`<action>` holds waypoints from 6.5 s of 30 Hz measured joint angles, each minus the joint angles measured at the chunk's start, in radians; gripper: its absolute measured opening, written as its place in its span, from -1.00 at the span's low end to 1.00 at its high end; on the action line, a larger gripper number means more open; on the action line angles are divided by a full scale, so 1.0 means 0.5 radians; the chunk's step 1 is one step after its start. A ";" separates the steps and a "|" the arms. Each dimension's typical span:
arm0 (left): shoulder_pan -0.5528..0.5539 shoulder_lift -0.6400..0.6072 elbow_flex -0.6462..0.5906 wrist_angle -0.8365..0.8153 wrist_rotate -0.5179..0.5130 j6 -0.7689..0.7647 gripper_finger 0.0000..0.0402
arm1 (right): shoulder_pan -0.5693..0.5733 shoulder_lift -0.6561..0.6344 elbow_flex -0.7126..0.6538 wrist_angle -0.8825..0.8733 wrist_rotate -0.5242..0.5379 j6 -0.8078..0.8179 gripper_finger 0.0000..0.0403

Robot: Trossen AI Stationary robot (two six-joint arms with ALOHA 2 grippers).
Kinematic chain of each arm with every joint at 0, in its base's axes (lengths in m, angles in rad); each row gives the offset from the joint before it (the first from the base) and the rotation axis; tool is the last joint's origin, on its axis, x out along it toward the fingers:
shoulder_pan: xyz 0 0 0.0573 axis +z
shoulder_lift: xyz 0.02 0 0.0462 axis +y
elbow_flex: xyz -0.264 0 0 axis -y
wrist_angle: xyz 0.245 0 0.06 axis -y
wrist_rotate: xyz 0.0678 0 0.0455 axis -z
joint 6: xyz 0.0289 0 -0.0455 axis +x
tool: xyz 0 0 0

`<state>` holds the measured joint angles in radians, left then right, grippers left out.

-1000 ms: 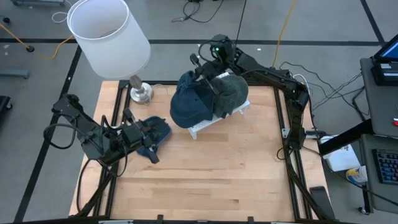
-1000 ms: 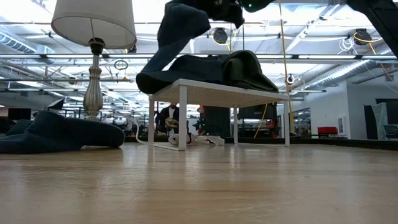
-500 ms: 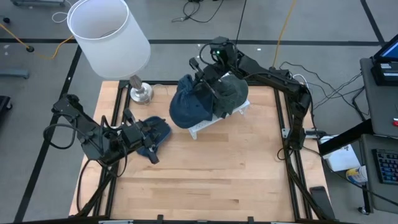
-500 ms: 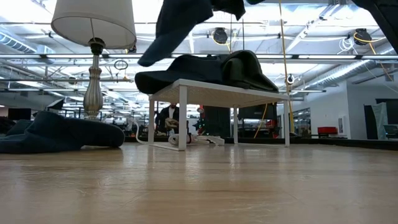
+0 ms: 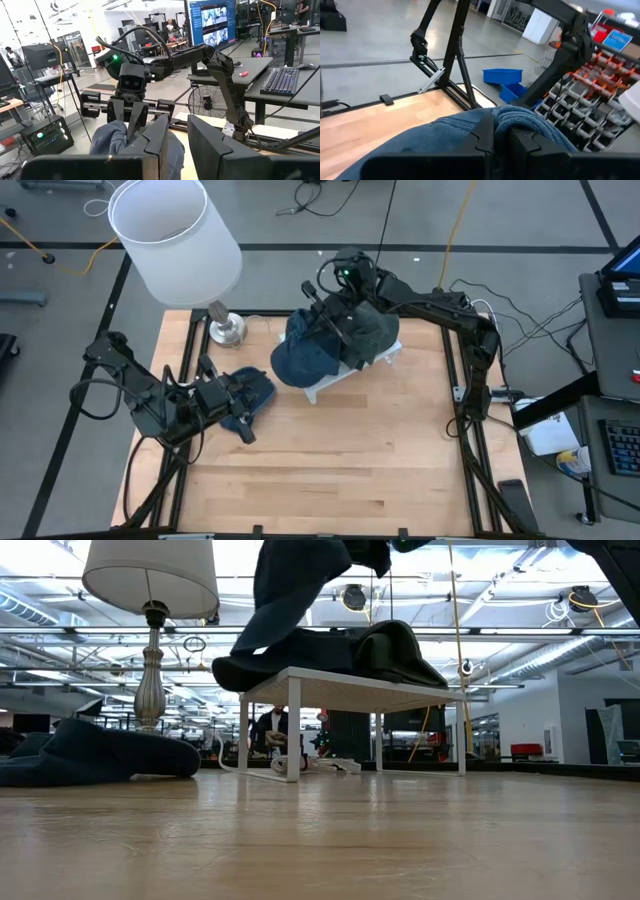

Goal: Pick & Place hat
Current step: Stack the blue cap on top of the other blue cap on the shelf, then stack the blue cap on top of the other blue caps on the shelf

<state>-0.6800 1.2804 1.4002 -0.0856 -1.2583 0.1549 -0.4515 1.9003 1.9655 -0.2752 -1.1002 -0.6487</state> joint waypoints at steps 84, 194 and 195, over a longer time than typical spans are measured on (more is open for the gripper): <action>-0.010 -0.003 0.000 0.001 -0.011 -0.295 -0.62 | -0.225 -0.693 -0.295 -1.299 1.523 0.304 0.15; 0.637 1.045 -0.652 -2.264 1.949 -2.812 -0.93 | 0.776 -1.180 -0.296 -0.783 1.516 0.997 0.02; 0.635 1.039 -0.652 -2.262 1.975 -2.812 -0.92 | 0.776 -1.180 -0.296 -0.784 1.516 1.014 0.01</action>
<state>-0.3623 1.7998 1.0740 -1.2166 -0.2706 -1.2510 -0.0635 1.3106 1.8175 -0.6670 -0.3424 -0.1416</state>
